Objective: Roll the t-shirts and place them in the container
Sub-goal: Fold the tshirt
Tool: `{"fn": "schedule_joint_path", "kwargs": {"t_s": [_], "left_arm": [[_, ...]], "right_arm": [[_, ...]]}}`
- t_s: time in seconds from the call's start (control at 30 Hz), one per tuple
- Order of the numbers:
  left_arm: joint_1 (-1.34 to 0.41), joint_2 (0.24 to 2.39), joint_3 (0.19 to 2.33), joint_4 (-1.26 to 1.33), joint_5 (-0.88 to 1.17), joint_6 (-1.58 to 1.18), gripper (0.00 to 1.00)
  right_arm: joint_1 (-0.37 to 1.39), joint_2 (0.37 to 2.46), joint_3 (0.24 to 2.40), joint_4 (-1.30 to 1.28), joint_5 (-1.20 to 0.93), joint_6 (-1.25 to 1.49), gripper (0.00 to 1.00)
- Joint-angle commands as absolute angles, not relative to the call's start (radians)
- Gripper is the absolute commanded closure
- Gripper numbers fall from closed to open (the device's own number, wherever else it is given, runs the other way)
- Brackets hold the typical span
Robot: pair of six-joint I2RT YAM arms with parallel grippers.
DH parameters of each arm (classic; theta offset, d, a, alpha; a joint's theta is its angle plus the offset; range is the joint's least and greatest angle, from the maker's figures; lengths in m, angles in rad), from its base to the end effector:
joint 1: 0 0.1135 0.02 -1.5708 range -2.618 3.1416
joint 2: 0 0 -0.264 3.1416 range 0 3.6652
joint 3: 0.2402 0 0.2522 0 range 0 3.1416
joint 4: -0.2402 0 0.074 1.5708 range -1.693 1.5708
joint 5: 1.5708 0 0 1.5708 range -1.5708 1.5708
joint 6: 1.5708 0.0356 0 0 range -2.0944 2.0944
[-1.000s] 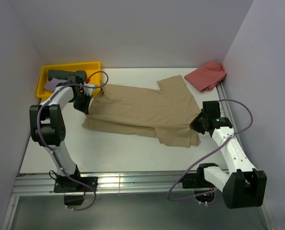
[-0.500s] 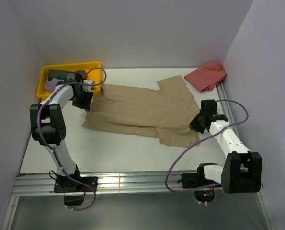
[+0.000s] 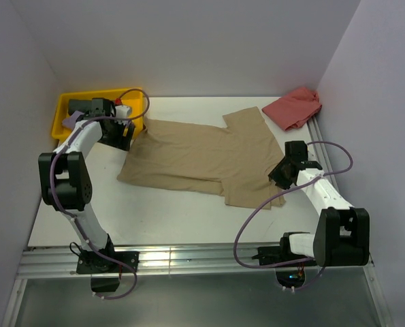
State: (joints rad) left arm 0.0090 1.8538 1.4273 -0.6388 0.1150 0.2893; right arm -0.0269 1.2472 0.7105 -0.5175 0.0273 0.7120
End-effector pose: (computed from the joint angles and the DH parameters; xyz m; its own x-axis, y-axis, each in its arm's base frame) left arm 0.3945 -0.0005 0.2246 -0.8252 0.2760 -0.4928 0.2943 0.9548 0.0419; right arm 0.2313 -0.0072 0.1948 -0.6316 0.6703 -0.3894 0.5985 0.7409 0.3047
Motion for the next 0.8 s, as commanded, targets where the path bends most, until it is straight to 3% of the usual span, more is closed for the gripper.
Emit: {"fn": "schedule_joint_path", "kwargs": {"t_s": [0.0,0.17,0.47,0.77], "left_arm": [[0.008,1.767,1.437,-0.586,0.115,0.267,0.16],[0.009,1.743,1.439,-0.569,0.109,0.249,0.14],[0.009,1.643,1.381,-0.594,0.164,0.242,0.17],[0.011,1.569,1.330,-0.612,0.213,0.265,0.18]], "right_arm": [[-0.035,1.209,0.700,-0.500,0.057,0.712,0.57],[-0.032,1.149,0.671,-0.534,0.045,0.713,0.54],[0.017,0.826,0.477,-0.623,0.005,0.793,0.53],[0.083,0.764,0.419,-0.698,0.018,0.880,0.53]]}}
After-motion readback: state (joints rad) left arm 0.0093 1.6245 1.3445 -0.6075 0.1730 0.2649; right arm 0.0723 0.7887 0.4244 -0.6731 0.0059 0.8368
